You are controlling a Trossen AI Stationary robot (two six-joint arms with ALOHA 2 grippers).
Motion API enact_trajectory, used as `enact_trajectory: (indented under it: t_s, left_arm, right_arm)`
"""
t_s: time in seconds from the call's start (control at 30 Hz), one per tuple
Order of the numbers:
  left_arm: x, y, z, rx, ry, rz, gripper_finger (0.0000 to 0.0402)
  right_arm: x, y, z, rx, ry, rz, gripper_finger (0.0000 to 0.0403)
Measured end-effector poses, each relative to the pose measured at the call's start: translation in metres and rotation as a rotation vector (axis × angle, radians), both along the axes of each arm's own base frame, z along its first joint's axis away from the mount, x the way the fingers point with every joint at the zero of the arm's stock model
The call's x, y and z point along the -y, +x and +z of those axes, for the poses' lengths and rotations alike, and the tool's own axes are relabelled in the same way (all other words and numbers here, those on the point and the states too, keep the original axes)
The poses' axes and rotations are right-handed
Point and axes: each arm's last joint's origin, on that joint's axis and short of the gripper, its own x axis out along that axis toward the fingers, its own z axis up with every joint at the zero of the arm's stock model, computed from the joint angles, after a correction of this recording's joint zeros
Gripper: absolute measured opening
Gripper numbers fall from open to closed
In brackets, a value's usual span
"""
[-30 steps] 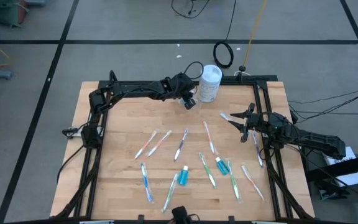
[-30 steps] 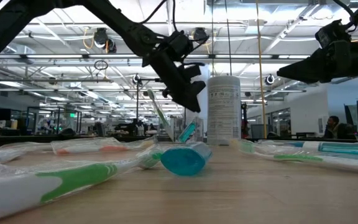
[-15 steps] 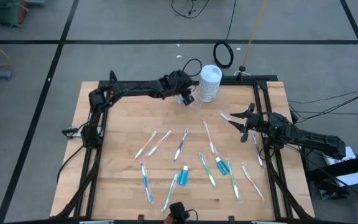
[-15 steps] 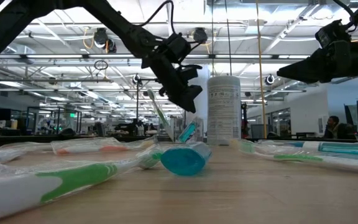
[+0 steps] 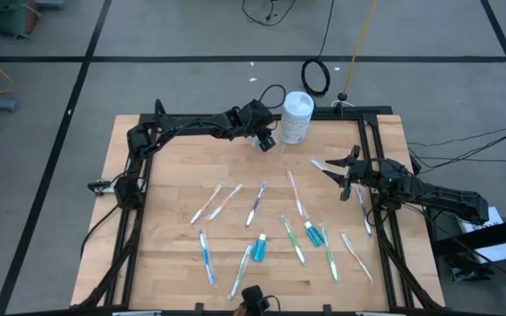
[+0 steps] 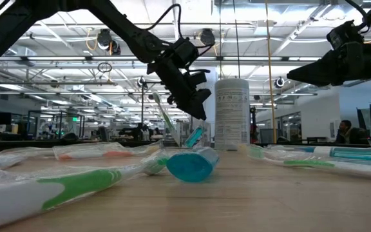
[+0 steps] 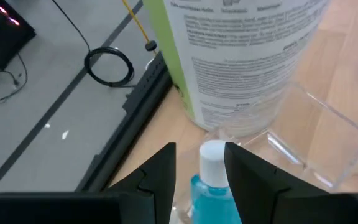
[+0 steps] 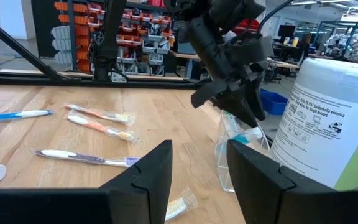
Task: Pick & Place toothbrushing station
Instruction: Put the blue mouthwash into the transparent organizer, then put the orange toothbrush into the transparent organizer
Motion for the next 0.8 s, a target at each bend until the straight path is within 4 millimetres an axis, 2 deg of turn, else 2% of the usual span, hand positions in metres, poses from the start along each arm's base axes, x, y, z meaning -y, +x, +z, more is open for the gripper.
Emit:
enact_trajectory:
  t_s: [0.53, 0.63, 0.8]
  left_arm:
    - [0.01, -0.009, -0.006, -0.156, -0.048, -0.003, 0.0143]
    - [0.018, -0.016, 0.011, -0.168, -0.051, -0.017, 0.0143]
    - [0.036, -0.041, 0.068, -0.16, -0.005, -0.047, 0.0143]
  right_arm:
    - [0.0, 0.0, 0.0, 0.003, 0.009, 0.001, 0.0144]
    - [0.0, 0.0, 0.0, 0.004, 0.012, 0.0, 0.0144]
    - [0.0, 0.0, 0.006, 0.061, -0.012, 0.001, 0.0144]
